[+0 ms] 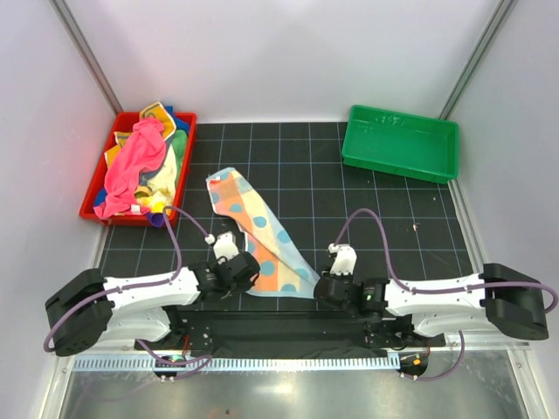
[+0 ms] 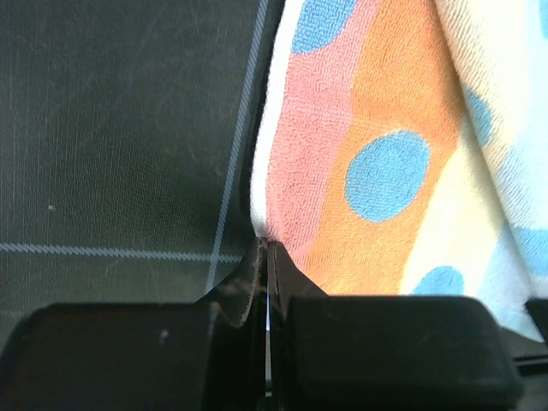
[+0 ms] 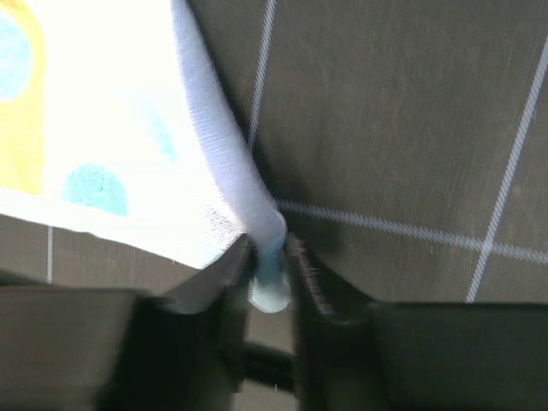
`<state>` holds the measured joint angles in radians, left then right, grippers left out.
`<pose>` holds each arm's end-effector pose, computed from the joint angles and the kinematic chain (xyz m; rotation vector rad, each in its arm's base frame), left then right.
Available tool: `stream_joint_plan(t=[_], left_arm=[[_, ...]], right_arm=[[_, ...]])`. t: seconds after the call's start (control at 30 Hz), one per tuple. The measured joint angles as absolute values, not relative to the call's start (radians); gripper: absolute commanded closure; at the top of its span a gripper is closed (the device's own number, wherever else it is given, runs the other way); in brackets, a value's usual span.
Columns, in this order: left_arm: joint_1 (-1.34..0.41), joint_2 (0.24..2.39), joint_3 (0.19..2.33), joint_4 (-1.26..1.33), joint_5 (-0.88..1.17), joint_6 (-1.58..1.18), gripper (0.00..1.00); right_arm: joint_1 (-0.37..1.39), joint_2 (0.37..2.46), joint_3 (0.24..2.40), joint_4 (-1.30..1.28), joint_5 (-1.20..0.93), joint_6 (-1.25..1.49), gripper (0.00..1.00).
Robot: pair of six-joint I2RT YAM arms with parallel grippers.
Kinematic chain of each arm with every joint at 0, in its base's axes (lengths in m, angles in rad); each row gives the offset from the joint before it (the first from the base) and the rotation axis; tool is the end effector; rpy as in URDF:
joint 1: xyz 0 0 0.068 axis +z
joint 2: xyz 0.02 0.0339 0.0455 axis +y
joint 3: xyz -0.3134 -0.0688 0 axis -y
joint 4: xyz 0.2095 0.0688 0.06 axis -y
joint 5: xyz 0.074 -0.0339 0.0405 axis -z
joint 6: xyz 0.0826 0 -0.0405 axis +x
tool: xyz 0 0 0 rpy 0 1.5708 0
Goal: Fold and stack the towels
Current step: Flatten out the crumpled towel
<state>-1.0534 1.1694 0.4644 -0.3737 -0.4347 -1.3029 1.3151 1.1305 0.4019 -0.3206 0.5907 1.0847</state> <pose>0.1125 -0.1274 0.1807 -0.4547 2.4967 -0.3738 0.0834 0.1371 0.1786 -0.0820 2.3991 0.3313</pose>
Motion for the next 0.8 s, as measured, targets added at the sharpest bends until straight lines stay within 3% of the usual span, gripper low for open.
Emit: stream_joint_plan(t=[0.1,0.2,0.37,0.6,0.8], left_arm=[[-1.053,1.144,0.464,-0.399,-0.409,-1.287,1.00],[-1.054,1.099,0.471,-0.423,-0.386,-1.264,1.00],[-1.054,1.032,0.506,-0.451,-0.361,-1.214,1.00],[-1.055,0.977,0.549,-0.495,-0.338,-1.157,1.00],[-1.060,0.944,0.759,-0.562,-0.334,-1.059,1.00]], right_arm=[[1.320,1.065,0.377,-0.355,0.560,1.102,0.84],[1.322,0.990,0.375,-0.398,0.537,1.106,0.89],[1.322,0.854,0.393,-0.469,0.532,1.097,0.90],[1.322,0.829,0.495,-0.550,0.537,1.053,0.92],[1.322,0.840,0.703,-0.638,0.603,0.945,0.92]])
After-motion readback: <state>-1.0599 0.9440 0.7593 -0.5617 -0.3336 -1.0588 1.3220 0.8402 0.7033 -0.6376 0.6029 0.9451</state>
